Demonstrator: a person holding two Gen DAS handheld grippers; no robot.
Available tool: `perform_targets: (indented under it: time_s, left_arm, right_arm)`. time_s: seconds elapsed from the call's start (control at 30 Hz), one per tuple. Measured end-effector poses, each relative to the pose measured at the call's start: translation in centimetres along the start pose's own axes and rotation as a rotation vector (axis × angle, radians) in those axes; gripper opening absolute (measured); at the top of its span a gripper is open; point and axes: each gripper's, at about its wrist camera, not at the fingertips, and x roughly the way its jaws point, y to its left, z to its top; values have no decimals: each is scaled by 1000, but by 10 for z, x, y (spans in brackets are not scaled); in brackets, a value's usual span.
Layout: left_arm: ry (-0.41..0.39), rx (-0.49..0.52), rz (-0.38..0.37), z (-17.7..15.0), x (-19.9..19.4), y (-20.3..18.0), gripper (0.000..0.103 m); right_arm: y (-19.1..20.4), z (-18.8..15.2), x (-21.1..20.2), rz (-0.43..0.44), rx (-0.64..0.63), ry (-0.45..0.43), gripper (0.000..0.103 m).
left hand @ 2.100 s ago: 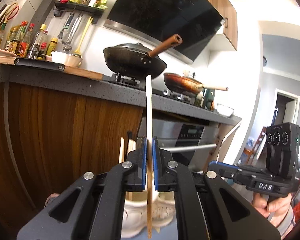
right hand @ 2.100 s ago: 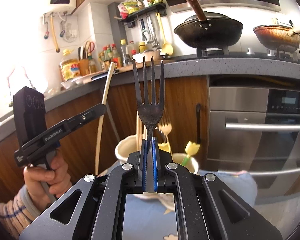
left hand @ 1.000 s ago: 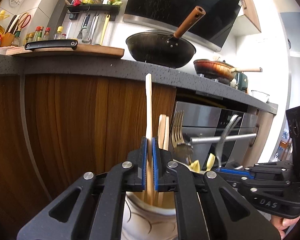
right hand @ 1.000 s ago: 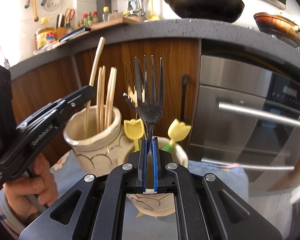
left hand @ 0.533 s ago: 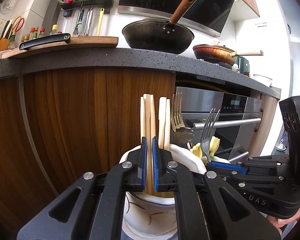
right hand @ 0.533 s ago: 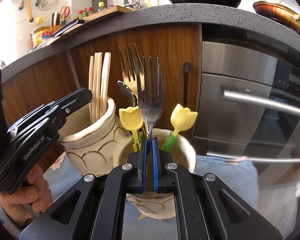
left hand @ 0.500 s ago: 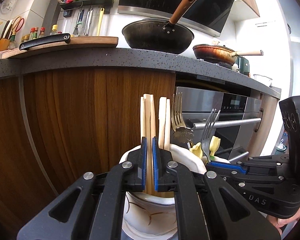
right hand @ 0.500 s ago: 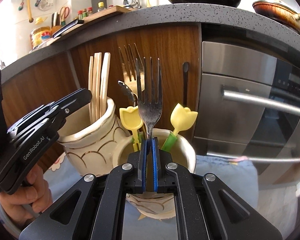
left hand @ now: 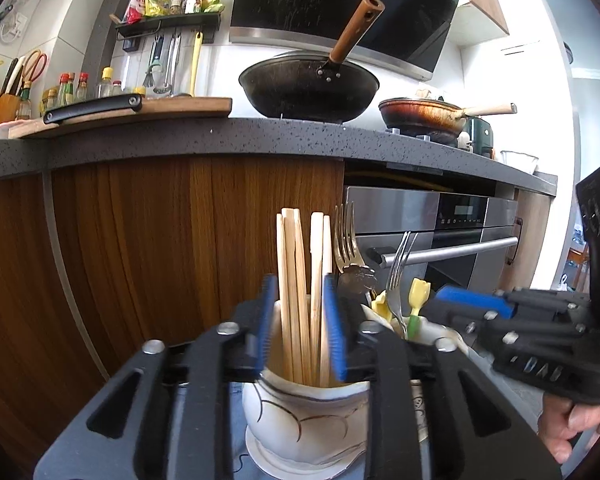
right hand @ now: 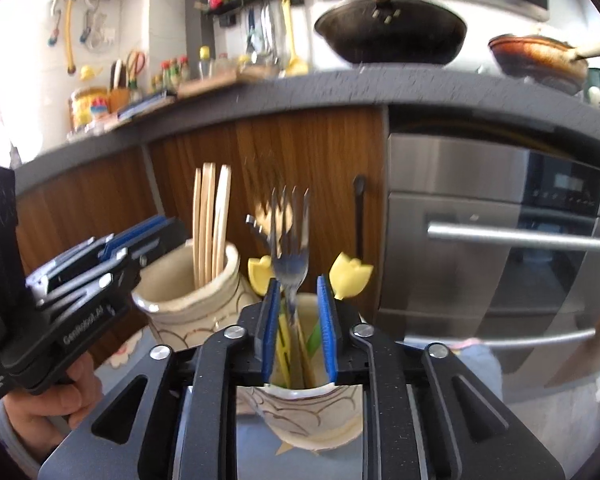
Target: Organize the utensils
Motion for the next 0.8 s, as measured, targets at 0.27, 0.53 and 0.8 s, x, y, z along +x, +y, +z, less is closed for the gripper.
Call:
perform_targets:
  time_s: [0.27,0.53,0.8]
  left_arm:
    - [-29,-11,7,3,-18,11,62]
    - [-69,-21,21,-3,-45,23,95]
    - [-68,-56,26,-12,-68,31,98]
  right_arm:
    - [-4,-9,-23,11,48,-125,52]
    - [3,-30,-36,-45,-6,-168,89]
    - [3,-46,-51,-67,-6,-172,98]
